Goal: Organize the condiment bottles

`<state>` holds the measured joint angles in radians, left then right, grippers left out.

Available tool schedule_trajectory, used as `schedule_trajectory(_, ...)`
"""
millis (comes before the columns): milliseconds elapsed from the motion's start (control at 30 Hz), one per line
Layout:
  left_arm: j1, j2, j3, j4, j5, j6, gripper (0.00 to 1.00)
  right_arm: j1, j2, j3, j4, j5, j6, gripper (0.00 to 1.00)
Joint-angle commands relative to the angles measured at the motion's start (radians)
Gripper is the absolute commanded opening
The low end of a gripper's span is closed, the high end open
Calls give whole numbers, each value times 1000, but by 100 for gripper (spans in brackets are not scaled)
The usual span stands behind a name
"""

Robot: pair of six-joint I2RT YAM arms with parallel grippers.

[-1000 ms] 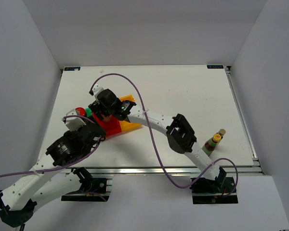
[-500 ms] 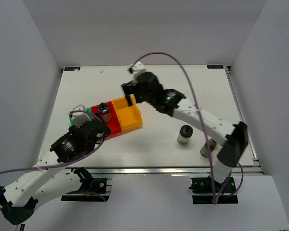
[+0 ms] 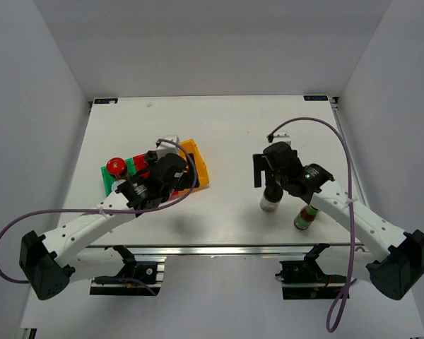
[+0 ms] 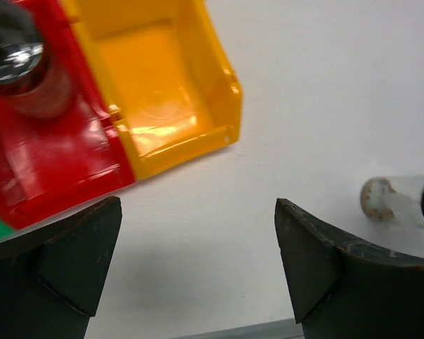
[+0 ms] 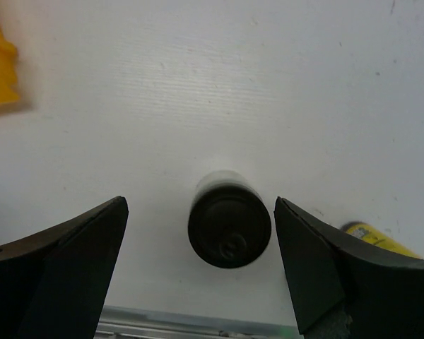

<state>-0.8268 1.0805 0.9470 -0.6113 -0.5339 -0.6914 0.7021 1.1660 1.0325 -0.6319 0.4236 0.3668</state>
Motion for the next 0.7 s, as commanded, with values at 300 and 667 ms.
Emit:
schedule_trajectory(300, -2, 27, 19, 173, 203, 155, 98, -18, -52, -160, -18, -25, 67, 89)
schedule_trajectory(667, -2, -1, 4, 139, 157, 142, 98, -56, 6, -180, 8, -37, 84, 82)
